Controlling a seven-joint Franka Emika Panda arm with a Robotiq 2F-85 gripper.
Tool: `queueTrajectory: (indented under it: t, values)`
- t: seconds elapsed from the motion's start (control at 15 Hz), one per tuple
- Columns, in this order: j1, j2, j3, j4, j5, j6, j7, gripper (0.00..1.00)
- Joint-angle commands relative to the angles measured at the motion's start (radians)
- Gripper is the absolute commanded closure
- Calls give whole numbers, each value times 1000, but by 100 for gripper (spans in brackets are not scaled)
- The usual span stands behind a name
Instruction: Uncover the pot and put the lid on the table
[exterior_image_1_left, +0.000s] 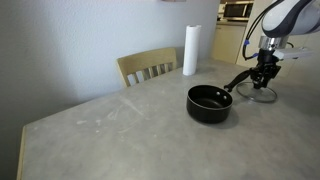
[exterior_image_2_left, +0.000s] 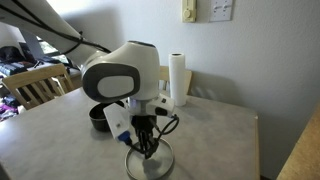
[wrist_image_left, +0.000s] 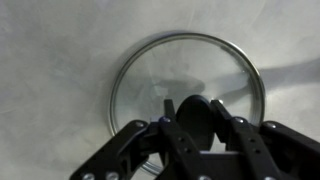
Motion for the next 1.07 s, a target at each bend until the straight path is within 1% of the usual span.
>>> queueTrajectory:
  t: [0.0, 0.27, 0.33, 0.47, 0.67, 0.8, 1.0]
  values:
    - [-34, 13, 20, 21, 19, -25, -26, 29]
    - [-45, -1, 17, 16, 17, -24, -34, 2]
    - [-47, -8, 16, 13, 14, -26, -38, 0]
    - [-38, -41, -7, 3, -13, -59, -13, 0]
    - [-39, -109, -31, -11, -55, -141, -43, 0]
    - [-41, -162, -46, -12, -100, -219, -83, 0]
    - [-40, -239, -62, -4, -194, -349, -185, 0]
